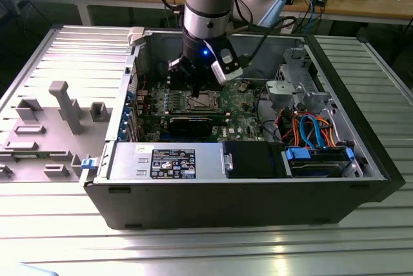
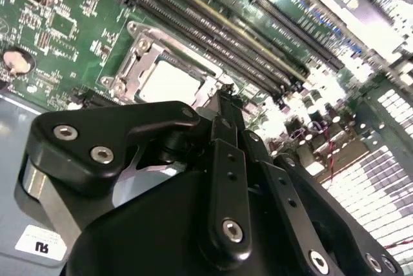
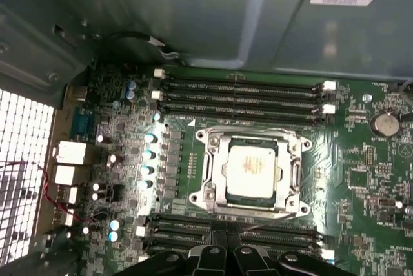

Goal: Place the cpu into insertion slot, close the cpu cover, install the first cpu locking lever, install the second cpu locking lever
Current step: 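Install the second cpu locking lever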

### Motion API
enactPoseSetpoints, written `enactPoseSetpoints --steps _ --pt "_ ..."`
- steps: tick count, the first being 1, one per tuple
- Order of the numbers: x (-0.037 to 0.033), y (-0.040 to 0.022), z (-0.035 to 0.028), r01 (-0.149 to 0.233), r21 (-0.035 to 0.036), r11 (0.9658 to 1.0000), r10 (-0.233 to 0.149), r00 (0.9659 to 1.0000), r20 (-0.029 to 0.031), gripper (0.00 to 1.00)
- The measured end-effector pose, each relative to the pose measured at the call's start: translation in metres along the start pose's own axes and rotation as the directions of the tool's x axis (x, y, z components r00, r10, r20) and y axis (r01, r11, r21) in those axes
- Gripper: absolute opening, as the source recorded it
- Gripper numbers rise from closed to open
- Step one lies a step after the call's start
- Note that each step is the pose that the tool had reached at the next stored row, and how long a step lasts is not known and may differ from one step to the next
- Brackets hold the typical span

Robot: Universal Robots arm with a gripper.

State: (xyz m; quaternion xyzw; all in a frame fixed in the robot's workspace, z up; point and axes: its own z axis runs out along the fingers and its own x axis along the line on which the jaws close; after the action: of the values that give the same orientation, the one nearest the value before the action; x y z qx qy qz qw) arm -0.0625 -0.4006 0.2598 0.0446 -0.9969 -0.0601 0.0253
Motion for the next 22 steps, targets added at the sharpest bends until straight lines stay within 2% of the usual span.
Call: enactPoseSetpoints --steps 2,4,9,12,14,22 --pt "0.0004 -0.0051 0.0009 -0.002 0.0 1.0 0.002 1.0 0.0 0.11" --pt "0.0004 -0.0069 0.0048 -0.005 -0.0002 1.0 0.005 1.0 0.0005 0.11" --pt "0.0007 -0.0078 0.0124 -0.006 -0.0001 1.0 0.006 1.0 0.0007 0.11" --pt "0.0037 -0.008 0.0166 -0.006 -0.0003 1.0 0.006 1.0 0.0007 0.11" --pt "0.0071 -0.0079 0.0178 -0.007 -0.0014 1.0 0.007 1.0 0.0007 0.11" --pt "0.0073 -0.0079 0.018 -0.007 -0.002 1.0 0.007 1.0 0.0008 0.11"
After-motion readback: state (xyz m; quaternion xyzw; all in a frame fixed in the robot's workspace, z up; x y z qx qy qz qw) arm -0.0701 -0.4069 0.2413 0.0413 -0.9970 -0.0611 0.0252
